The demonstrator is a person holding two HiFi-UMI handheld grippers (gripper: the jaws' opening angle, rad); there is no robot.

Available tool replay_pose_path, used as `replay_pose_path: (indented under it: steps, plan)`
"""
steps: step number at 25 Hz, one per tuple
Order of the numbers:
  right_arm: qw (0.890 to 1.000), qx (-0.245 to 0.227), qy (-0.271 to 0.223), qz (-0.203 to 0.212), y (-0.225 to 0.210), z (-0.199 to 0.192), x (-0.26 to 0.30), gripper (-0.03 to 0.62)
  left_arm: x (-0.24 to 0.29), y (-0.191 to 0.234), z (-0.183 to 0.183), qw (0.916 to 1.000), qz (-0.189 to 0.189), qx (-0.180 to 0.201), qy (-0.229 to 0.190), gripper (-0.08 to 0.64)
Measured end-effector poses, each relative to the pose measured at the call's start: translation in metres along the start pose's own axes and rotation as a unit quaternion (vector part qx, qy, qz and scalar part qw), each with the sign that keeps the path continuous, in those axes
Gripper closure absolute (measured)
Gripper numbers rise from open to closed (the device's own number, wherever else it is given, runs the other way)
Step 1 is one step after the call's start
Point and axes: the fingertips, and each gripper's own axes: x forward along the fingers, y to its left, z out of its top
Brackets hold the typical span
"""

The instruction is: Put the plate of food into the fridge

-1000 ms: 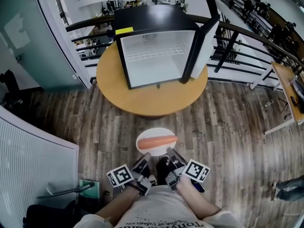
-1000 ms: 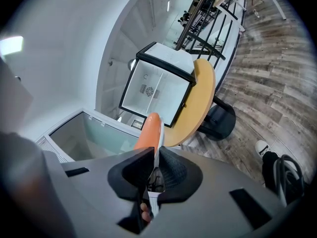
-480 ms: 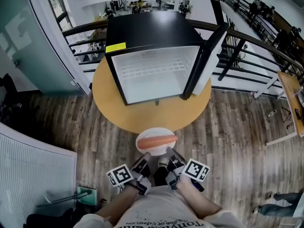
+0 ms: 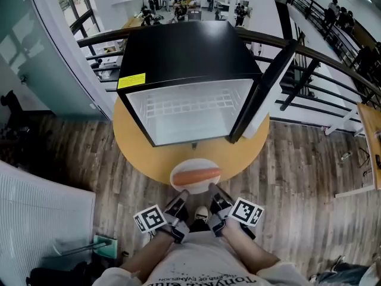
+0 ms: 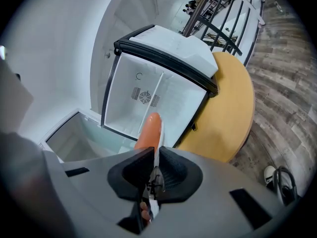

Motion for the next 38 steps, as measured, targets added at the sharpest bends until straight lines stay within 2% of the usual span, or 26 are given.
replay_pose_path:
  steps: [3,8,23,38]
  plan:
    - [1.000,-0.004,0.008,0.002,-0.005,0.012,0.009,0.543,0.017,-0.012,0.002,0.9981,-0.035,-0.048,-0.019,0.514]
    - [1.000,0.008,0.012,0.002,-0.008,0.018,0.019,0.543,0.025,-0.001,0.010,0.9991,-0.007,-0.037,-0.018,0.514]
    - [0.999,0.027,-0.012,-0.022,-0.013,0.026,0.052,0.543,0.043,0.011,0.043,0.9993,-0.001,-0.034,0.015,0.514]
    - [0.999,0.020,-0.017,-0.031,-0.028,0.051,0.102,0.543,0.083,0.033,0.081,0.9991,-0.001,-0.041,0.012,0.514]
